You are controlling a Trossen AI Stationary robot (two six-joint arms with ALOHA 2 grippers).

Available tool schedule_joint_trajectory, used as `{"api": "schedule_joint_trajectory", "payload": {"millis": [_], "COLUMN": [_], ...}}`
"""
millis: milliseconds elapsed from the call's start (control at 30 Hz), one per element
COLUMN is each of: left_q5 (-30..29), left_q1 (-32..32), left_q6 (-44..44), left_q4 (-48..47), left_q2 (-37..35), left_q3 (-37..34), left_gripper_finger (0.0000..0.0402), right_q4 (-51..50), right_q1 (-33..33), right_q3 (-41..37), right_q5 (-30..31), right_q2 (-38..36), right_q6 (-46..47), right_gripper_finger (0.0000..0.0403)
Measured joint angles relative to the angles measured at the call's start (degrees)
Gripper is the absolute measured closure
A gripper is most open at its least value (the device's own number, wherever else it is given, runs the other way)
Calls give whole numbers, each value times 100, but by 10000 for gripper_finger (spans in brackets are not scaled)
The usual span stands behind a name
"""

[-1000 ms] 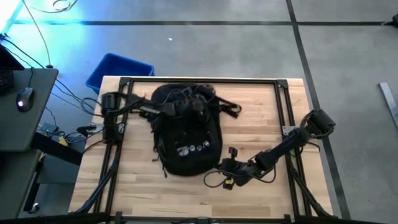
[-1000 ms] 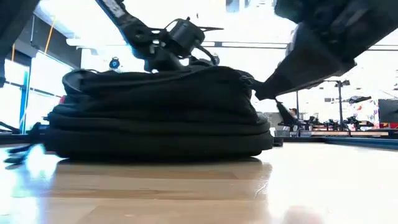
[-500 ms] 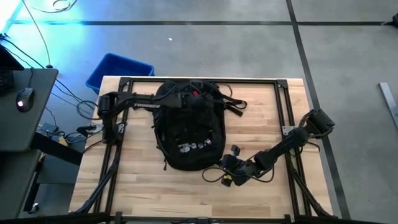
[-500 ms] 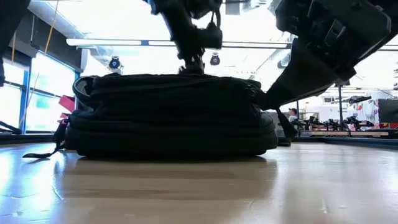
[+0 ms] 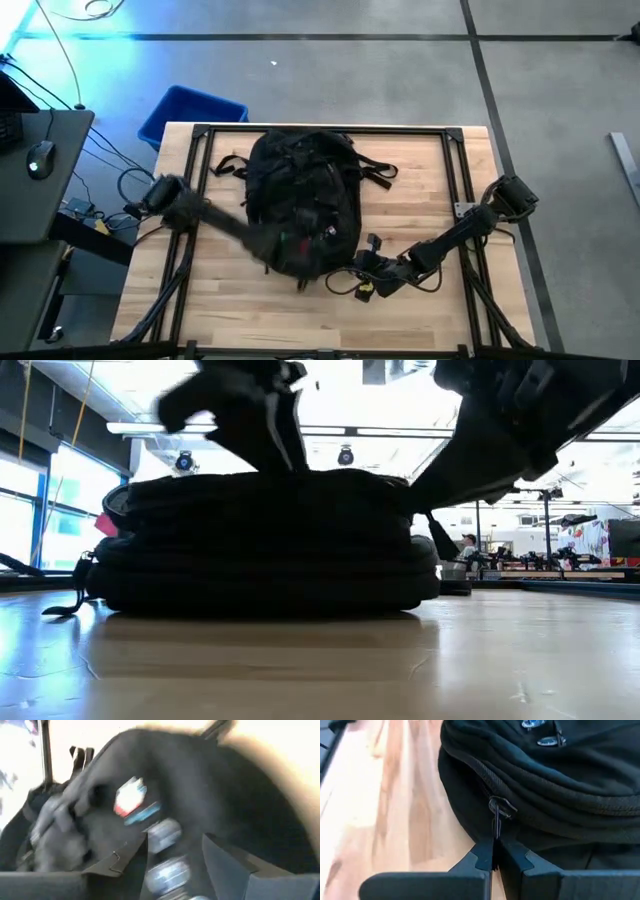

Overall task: Unpack backpack
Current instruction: Close the black backpack

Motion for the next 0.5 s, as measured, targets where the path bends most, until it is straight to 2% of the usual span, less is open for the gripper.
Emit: {"api": "schedule_joint_trajectory", "payload": {"millis": [133, 300, 400, 500], "left_q5": [-789, -727, -753, -1095], "left_q1": [-861, -1377, -1454, -1459], "left_q6": [-1244, -2378, -2426, -2563], "left_q4": [2127, 4922, 5871, 6418], "left_q2": [274, 939, 1369, 1731], "left_q3": [-616, -1039, -1068, -1068], "left_gripper_finger": [241, 242, 242, 242], "right_q4": [233, 606, 754, 901], "right_q1": [6, 0, 3, 15], "right_q3": [0, -7, -7, -7], "right_q5": [-69, -121, -253, -356], "right_q2": [4, 7, 7, 68], "right_q6": [-79, -127, -168, -123], "right_gripper_finger": [403, 403, 403, 402]}}
